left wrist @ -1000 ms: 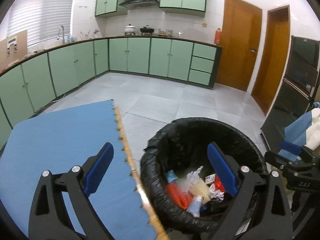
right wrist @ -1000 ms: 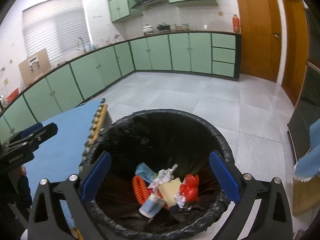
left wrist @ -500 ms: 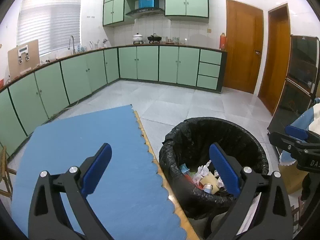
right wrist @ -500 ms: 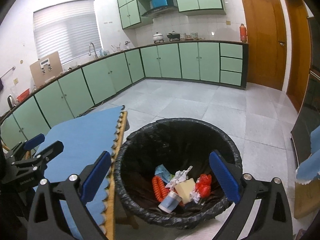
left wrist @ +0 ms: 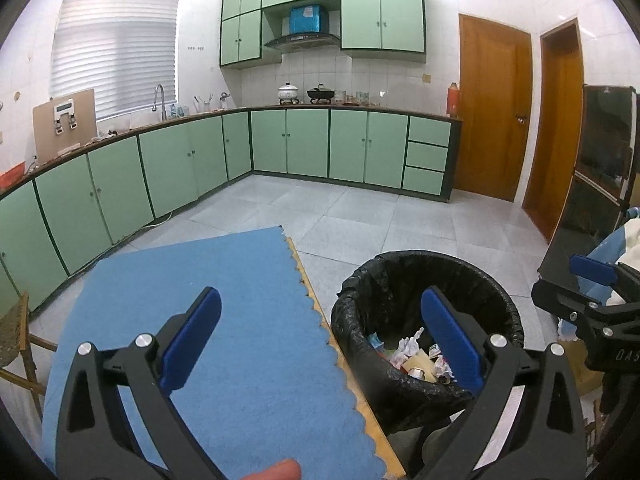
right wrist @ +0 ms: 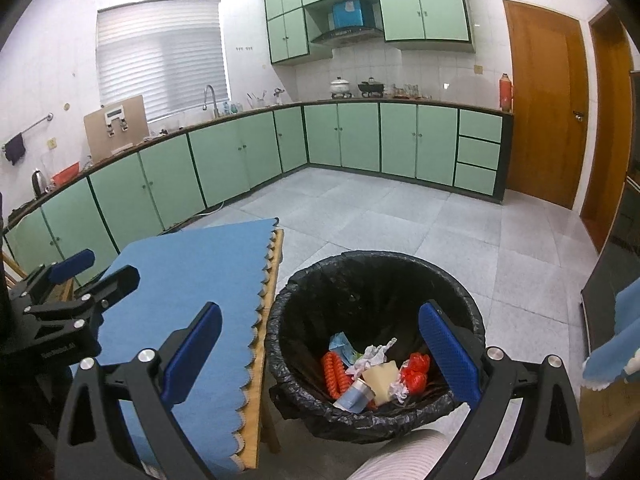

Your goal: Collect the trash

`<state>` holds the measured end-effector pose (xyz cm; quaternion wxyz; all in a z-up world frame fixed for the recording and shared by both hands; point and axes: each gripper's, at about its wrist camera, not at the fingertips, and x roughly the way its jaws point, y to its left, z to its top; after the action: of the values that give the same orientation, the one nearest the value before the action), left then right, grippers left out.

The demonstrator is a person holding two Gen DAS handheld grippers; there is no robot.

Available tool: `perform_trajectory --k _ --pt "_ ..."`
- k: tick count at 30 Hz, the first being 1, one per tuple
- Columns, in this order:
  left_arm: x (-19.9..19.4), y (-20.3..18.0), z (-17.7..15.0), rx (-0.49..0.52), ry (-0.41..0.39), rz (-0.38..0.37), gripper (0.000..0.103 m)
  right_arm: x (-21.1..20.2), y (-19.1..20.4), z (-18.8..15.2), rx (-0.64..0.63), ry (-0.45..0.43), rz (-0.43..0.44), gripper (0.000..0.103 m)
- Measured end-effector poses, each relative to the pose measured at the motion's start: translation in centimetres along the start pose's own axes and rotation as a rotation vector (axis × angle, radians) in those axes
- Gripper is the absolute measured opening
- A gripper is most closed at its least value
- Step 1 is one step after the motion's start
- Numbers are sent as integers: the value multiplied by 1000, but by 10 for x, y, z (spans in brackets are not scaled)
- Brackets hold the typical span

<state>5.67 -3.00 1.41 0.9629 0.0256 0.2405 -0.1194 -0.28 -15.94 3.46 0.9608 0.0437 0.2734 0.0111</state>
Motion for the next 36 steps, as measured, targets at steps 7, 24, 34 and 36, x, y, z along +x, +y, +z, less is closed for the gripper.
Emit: perform_trajectory --k 7,24,34,36 --pt "-10 5 0 -11 -9 5 97 -6 5 2 -8 -12 3 97" --pt "-24 13 -2 -24 -34 5 97 -8 17 2 -22 -23 27 97" --pt "-26 15 -3 -22 -32 7 97 -8 17 1 -22 -25 27 97" --pt "-26 14 -3 -23 -33 6 97 -7 17 0 -24 -25 28 97"
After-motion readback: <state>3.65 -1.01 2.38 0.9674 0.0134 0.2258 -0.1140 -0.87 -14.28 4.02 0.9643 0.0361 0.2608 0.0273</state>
